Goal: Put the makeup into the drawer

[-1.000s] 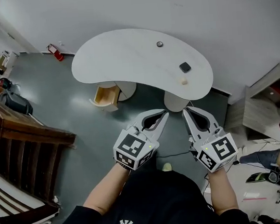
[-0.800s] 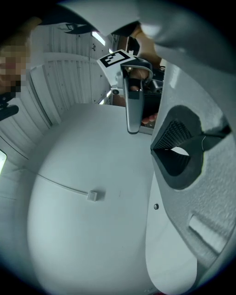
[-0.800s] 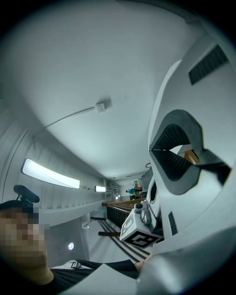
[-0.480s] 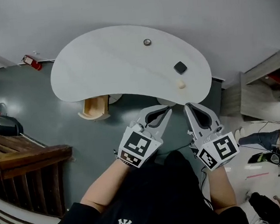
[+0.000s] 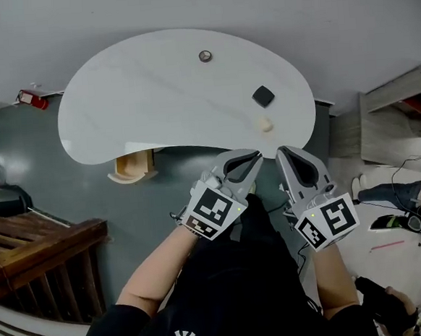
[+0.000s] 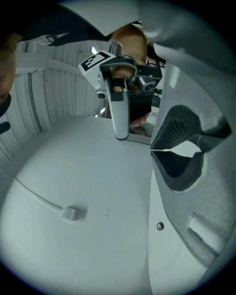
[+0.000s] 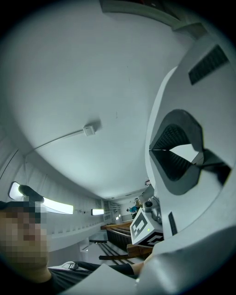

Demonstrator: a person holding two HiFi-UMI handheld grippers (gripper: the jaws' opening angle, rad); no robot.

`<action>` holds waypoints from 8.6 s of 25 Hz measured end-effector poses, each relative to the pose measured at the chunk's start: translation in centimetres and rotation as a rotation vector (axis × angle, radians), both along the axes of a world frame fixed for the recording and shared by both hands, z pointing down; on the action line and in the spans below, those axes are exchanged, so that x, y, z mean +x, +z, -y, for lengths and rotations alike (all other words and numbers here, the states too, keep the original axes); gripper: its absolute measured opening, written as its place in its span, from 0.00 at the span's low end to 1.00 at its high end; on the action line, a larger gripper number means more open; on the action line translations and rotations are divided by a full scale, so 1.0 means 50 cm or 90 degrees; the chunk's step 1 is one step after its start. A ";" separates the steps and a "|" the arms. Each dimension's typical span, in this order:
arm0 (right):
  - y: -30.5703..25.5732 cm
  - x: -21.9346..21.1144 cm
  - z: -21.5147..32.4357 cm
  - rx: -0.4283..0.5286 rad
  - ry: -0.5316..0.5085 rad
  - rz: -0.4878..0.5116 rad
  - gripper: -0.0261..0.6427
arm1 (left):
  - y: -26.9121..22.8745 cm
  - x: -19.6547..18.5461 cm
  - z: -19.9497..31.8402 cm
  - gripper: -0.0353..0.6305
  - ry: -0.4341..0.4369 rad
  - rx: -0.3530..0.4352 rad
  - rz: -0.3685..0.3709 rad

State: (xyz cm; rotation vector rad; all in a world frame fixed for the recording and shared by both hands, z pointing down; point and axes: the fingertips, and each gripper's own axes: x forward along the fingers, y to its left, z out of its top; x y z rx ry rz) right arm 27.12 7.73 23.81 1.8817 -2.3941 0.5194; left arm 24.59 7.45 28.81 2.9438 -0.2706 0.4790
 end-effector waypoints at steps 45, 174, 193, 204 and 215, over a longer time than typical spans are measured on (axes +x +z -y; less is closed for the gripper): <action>0.422 0.221 0.131 -0.143 -0.071 0.082 0.06 | 0.542 0.260 0.169 0.45 0.042 0.031 0.261; 0.904 -1.116 0.469 -0.039 -0.521 -0.080 0.06 | 0.923 -1.076 0.485 0.40 -0.508 -0.047 0.157; 0.991 -1.133 0.495 -0.064 -0.533 -0.086 0.06 | 1.064 -1.079 0.515 0.41 -0.483 -0.069 0.272; 0.954 -1.126 0.475 -0.085 -0.547 -0.089 0.06 | 1.032 -1.083 0.509 0.45 -0.507 -0.092 0.245; 0.757 -1.144 0.438 -0.069 -0.571 -0.074 0.06 | 0.812 -1.091 0.446 0.44 -0.564 -0.141 0.157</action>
